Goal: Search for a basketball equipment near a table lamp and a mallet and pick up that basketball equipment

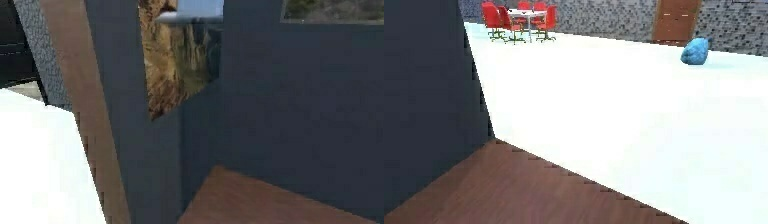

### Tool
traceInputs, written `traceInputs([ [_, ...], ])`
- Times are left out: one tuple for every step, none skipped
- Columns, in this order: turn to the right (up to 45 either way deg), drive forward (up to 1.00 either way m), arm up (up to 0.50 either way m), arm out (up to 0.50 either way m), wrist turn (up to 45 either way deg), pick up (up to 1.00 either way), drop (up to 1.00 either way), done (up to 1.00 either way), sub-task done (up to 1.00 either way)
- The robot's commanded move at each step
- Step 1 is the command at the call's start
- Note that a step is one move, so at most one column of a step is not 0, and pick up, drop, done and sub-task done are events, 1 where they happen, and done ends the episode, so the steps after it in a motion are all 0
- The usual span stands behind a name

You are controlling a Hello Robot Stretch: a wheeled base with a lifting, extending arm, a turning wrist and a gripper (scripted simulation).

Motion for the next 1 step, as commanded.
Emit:
traceInputs([
  [12.0,0.0,0.0,0.0,0.0,0.0,0.0,0.0,0.0],
])
